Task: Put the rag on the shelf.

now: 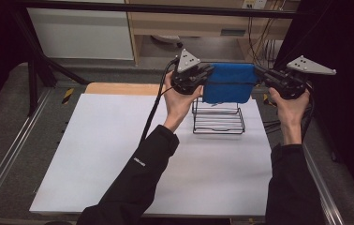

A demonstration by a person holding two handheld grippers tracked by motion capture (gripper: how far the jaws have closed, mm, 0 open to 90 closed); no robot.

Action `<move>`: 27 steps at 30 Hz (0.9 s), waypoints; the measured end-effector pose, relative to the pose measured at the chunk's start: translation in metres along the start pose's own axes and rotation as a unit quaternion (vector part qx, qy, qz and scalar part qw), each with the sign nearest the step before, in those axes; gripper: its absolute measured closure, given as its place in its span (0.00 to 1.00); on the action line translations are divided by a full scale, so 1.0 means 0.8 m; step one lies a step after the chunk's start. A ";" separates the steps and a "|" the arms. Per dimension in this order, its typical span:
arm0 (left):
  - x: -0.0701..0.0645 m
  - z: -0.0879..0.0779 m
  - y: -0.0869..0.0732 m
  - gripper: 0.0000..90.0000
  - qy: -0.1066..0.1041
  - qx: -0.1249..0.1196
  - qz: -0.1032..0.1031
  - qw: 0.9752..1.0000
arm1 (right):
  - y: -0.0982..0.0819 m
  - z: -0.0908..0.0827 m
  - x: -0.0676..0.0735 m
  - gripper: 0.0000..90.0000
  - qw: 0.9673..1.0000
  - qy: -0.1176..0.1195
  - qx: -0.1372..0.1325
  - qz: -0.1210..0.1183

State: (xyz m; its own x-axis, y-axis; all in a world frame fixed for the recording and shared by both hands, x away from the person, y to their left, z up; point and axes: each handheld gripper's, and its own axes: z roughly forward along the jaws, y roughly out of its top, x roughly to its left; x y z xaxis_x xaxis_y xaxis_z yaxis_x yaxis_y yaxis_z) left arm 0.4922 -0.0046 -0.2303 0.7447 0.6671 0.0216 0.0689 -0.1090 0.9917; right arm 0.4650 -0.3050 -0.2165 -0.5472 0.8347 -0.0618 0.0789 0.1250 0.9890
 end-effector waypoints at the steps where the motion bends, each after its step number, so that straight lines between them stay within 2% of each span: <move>1: 0.000 -0.003 -0.002 0.93 -0.003 0.003 -0.001 1.000 | -0.001 -0.001 0.002 0.95 1.000 0.002 0.002 0.000; 4: 0.000 -0.008 -0.004 0.93 -0.013 0.013 -0.012 1.000 | -0.005 -0.005 0.007 0.95 1.000 0.007 0.005 0.007; 13: -0.004 -0.016 -0.009 0.92 -0.028 0.046 -0.017 0.998 | -0.016 -0.014 0.017 0.95 0.999 0.013 0.026 0.032; 18: -0.007 -0.017 -0.014 0.91 -0.031 0.062 -0.009 0.998 | -0.026 -0.017 0.019 0.95 0.998 0.020 0.040 0.038; 21: -0.006 -0.017 -0.018 0.91 -0.036 0.079 -0.010 0.996 | -0.032 -0.018 0.020 0.95 0.998 0.023 0.049 0.039; 27: -0.007 -0.017 -0.025 0.89 -0.039 0.093 -0.003 0.995 | -0.041 -0.017 0.021 0.94 0.997 0.031 0.058 0.037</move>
State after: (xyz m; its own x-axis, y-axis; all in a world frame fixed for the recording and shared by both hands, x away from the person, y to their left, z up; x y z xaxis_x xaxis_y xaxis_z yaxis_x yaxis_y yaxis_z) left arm 0.4778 0.0039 -0.2486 0.7920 0.6105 -0.0014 0.1897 -0.2440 0.9510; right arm 0.4420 -0.3027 -0.2484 -0.5857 0.8102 0.0226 0.2145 0.1280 0.9683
